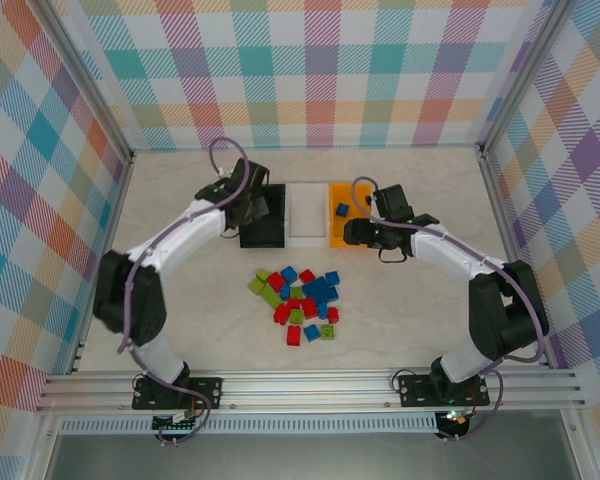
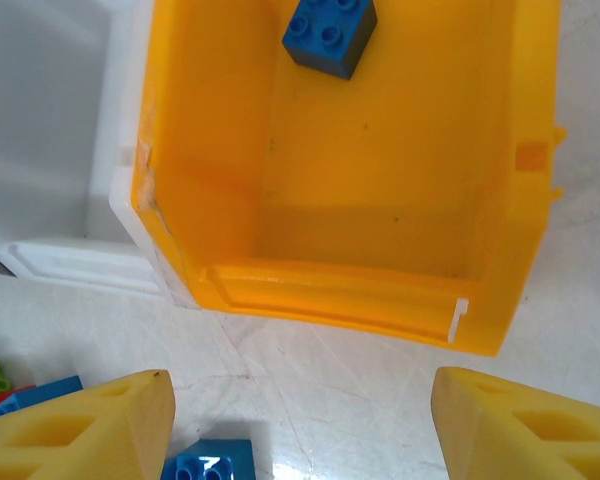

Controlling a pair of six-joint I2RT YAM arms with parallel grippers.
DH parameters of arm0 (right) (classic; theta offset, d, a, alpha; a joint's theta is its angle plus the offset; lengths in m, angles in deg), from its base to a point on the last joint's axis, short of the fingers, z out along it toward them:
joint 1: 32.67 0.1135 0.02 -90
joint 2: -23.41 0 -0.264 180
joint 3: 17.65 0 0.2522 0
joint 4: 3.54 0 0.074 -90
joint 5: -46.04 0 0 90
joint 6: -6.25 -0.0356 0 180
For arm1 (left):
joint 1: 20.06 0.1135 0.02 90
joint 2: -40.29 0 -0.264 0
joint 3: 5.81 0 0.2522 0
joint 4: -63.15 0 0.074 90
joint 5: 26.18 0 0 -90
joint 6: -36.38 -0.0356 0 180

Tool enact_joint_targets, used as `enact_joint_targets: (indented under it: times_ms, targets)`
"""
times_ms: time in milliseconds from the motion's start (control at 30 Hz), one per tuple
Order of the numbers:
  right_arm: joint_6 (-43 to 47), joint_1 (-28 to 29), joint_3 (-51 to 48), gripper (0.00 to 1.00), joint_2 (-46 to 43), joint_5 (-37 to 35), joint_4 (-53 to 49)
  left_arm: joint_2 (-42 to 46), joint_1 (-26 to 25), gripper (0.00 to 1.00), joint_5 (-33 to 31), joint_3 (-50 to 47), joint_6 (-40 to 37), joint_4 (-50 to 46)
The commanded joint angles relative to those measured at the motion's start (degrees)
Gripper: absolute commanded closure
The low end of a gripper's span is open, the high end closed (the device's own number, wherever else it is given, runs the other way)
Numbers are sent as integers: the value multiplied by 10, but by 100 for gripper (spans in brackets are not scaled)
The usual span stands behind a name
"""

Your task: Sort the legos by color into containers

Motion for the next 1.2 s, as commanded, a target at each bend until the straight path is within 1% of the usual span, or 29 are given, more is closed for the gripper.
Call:
enact_joint_targets:
  times_ms: [0, 67, 133, 233, 267, 333, 467, 533, 567, 600, 633, 767, 900, 967, 1067, 1167]
  targets:
    - [-8, 1, -17, 30, -31, 27, 5, -61, 18, 77, -21, 61, -22, -34]
    - [-8, 1, -26, 30, -41, 30, 3, -90, 17, 77, -23, 90, -23, -41]
    - [-9, 1, -35, 30, -51, 37, 0, -114, 18, 72, -26, 117, -25, -53]
    - [-10, 1, -45, 30, -65, 58, -5, -126, 17, 54, -23, 136, -25, -57]
    - [-9, 1, -49, 30, -69, 65, -5, -124, 17, 47, -19, 138, -24, -55]
    - [-7, 2, -58, 30, -78, 78, -5, -113, 16, 39, -11, 139, -23, -51]
    - [3, 9, -77, 30, -97, 96, -18, -71, 2, 30, 0, 132, -26, -46]
    - [6, 22, -89, 30, -104, 101, -24, -33, -9, 25, 12, 106, -25, -31]
    - [8, 34, -94, 30, -106, 102, -29, -9, -17, 18, 22, 85, -24, -21]
    - [11, 44, -99, 31, -107, 102, -31, 14, -25, 8, 28, 65, -25, -13]
    - [14, 58, -103, 32, -105, 98, -36, 42, -37, 0, 31, 41, -24, -6]
    - [18, 118, -112, 34, -85, 86, -46, 161, -84, 0, 48, -89, -7, 21]
    - [7, 153, -128, 37, -64, 73, -33, 274, -121, 0, 40, -220, 28, 29]
    - [-2, 162, -136, 40, -55, 66, -15, 327, -129, 0, 40, -282, 50, 25]
    - [-8, 166, -137, 44, -42, 54, 6, 393, -132, 0, 39, -349, 74, 12]
    - [-4, 169, -126, 43, -22, 46, 12, 438, -132, 0, 29, -383, 82, -7]
